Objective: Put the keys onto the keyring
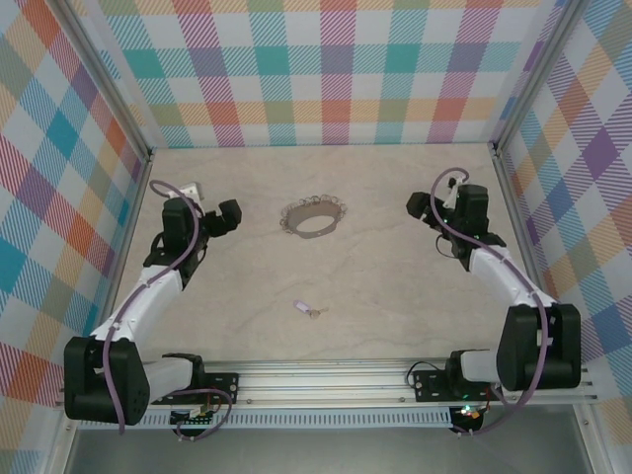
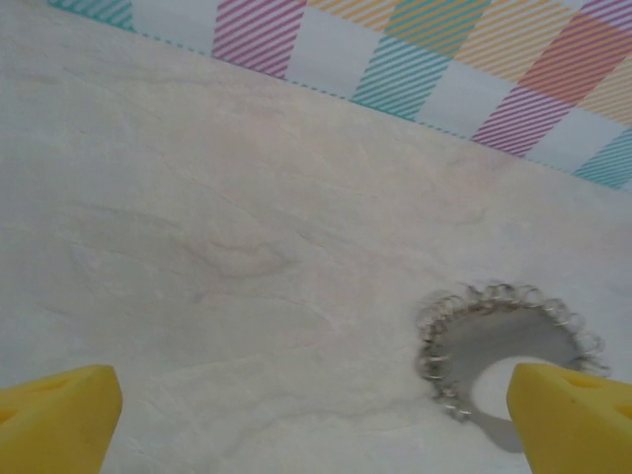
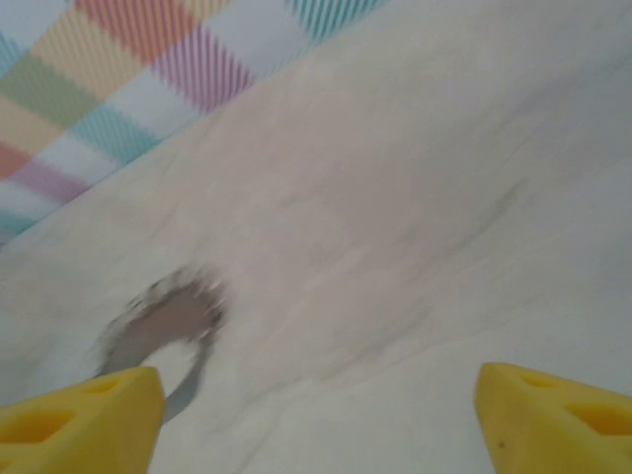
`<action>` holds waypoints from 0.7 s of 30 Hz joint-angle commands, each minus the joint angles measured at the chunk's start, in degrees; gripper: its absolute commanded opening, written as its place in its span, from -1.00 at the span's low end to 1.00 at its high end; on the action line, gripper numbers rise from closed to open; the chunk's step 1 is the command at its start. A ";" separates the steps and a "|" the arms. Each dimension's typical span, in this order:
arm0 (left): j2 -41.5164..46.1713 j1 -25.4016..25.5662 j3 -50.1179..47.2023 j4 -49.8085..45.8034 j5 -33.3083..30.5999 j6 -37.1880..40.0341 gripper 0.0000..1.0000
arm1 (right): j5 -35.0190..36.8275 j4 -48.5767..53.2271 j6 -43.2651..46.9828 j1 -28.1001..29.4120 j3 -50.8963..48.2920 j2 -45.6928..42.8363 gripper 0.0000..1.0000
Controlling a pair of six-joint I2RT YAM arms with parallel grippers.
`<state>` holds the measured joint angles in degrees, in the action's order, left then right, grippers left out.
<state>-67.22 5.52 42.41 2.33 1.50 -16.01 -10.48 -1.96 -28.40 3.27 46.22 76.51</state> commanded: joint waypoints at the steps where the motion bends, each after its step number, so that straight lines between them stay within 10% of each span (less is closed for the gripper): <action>1: -0.39 1.99 1.62 -8.25 5.02 -11.20 1.00 | -12.34 9.16 -6.43 2.22 2.89 4.04 0.57; 21: -10.48 11.62 7.04 -9.81 4.90 -18.00 1.00 | -7.99 18.81 3.45 17.61 30.68 35.42 -0.12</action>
<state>-76.77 16.43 46.39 -6.68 6.42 -32.99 -20.53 13.04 -29.08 19.62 72.88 109.10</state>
